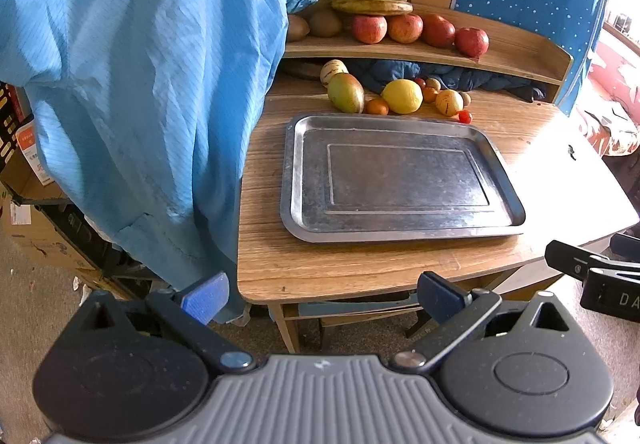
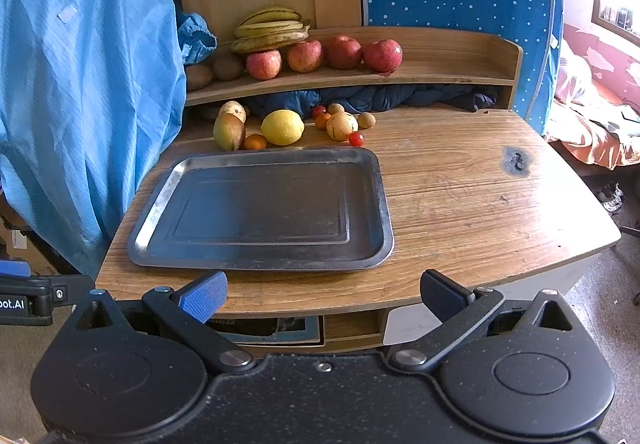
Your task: Organize fruits
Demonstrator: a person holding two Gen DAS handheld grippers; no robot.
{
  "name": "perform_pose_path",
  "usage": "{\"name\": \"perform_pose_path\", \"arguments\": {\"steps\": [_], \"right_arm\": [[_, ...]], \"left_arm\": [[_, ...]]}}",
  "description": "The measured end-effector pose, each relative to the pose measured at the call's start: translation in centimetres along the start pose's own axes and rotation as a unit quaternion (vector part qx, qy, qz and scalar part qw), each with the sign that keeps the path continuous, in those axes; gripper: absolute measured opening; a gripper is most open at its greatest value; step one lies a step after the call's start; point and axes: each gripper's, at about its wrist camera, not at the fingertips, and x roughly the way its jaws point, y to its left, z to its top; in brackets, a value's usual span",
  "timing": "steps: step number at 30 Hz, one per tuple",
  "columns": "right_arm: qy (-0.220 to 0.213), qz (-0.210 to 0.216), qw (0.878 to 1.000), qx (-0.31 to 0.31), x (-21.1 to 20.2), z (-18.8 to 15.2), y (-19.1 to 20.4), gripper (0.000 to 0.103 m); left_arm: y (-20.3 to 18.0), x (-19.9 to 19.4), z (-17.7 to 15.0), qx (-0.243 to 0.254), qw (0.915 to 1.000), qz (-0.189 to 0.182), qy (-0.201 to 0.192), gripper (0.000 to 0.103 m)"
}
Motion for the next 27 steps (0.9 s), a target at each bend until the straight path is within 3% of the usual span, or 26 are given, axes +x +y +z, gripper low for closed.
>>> {"name": "perform_pose_path", "arguments": {"steps": [27], "right_arm": [[0.015,-0.001,1.000,0.005,0.76,0.30,-0.51,0.102]], "left_arm": [[-0.23,0.66,0.15,0.002,1.0000,-0.001,0.009,0.102]]}}
